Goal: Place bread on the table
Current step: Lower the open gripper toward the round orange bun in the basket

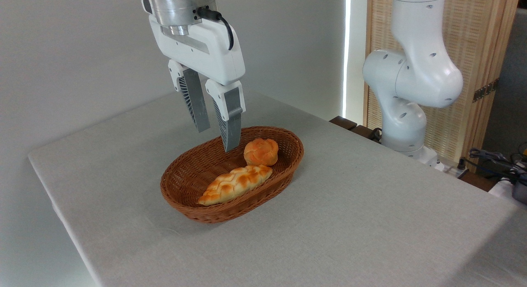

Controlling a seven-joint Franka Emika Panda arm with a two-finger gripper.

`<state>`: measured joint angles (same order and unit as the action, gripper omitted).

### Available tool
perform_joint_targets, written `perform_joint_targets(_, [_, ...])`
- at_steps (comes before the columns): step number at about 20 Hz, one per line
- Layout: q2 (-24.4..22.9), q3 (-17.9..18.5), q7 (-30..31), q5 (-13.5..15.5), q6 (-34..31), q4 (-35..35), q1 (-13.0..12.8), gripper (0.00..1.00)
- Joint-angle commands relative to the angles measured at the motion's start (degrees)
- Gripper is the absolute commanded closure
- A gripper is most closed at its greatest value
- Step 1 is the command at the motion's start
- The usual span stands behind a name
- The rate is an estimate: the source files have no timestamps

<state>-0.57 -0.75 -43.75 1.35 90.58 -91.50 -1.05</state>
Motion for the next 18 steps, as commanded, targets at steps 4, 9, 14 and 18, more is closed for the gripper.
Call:
perform_joint_targets(4, [-0.2, 0.4, 0.4, -0.2, -0.9, 0.0, -0.4, 0.00])
perform_joint_targets(9, [-0.3, 0.4, 0.4, -0.2, -0.9, -0.1, -0.4, 0.00])
perform_joint_targets(14, [-2.4, 0.0, 0.3, -0.1, 0.2, -3.8, -0.4, 0.00])
perform_joint_targets(18, [-6.0, -0.6, 0.3, -0.1, 1.8, -9.7, -0.4, 0.00])
